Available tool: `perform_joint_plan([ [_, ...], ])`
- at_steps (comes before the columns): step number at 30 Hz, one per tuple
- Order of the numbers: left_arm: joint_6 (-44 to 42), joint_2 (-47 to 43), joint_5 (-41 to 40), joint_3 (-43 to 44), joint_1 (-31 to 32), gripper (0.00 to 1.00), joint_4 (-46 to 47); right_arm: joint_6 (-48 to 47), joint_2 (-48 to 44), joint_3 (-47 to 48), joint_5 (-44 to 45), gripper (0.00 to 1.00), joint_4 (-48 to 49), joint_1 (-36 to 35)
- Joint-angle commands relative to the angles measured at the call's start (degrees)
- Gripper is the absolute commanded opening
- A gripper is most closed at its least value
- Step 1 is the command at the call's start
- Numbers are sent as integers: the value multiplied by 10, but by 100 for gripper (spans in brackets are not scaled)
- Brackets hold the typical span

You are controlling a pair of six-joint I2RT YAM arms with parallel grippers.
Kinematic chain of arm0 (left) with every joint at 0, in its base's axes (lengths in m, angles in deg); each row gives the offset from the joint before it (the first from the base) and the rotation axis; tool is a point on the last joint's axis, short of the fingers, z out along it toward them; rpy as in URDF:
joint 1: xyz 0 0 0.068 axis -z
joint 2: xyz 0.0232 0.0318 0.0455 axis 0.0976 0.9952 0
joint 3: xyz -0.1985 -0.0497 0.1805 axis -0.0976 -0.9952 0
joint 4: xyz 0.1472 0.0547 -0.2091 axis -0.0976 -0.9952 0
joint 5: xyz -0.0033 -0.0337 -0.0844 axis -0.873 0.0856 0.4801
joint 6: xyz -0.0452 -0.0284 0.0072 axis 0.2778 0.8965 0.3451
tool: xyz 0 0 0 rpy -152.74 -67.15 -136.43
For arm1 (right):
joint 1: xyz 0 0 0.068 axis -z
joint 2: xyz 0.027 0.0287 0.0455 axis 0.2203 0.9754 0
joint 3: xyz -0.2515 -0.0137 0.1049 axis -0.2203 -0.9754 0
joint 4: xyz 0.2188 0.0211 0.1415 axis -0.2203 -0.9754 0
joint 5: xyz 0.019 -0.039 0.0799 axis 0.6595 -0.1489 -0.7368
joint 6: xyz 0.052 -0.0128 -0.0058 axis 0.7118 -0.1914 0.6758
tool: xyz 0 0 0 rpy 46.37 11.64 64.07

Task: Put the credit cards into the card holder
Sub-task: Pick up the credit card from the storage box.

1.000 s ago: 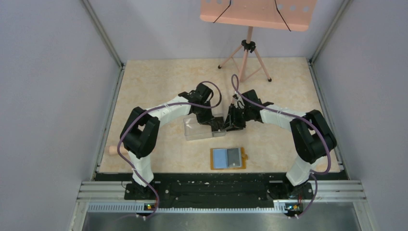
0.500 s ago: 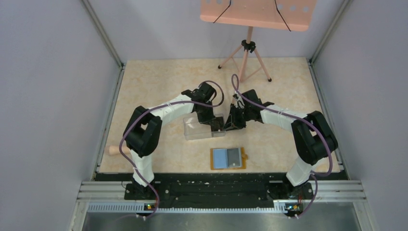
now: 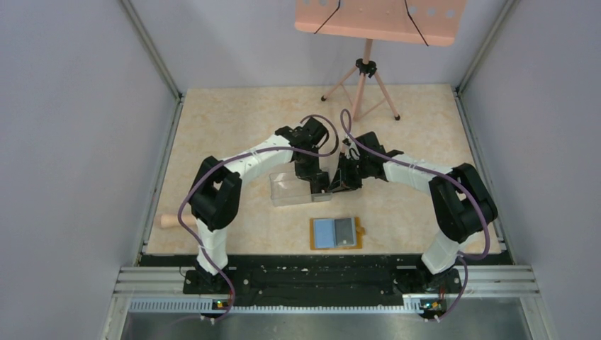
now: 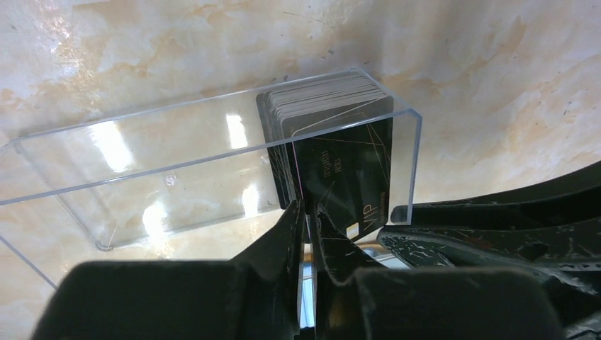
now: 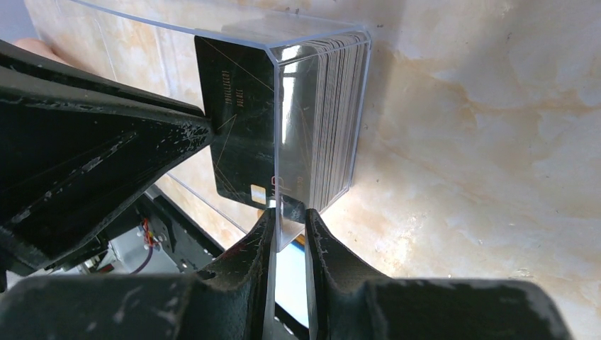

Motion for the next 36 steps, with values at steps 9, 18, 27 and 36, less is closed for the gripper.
perform_joint_plan([
  [9,-6,-3,-4,36,12,16,17,-5,-22,14,-27,4,6,-17],
  [18,3,-31,18,19,12,17,50,-5,-22,13,-27,4,6,-17],
  [27,8,-44,18,-1,12,17,68,-5,-23,13,-26,4,6,-17],
  [36,6,-54,34,-17,12,17,95,-6,-22,13,-25,4,6,-17],
])
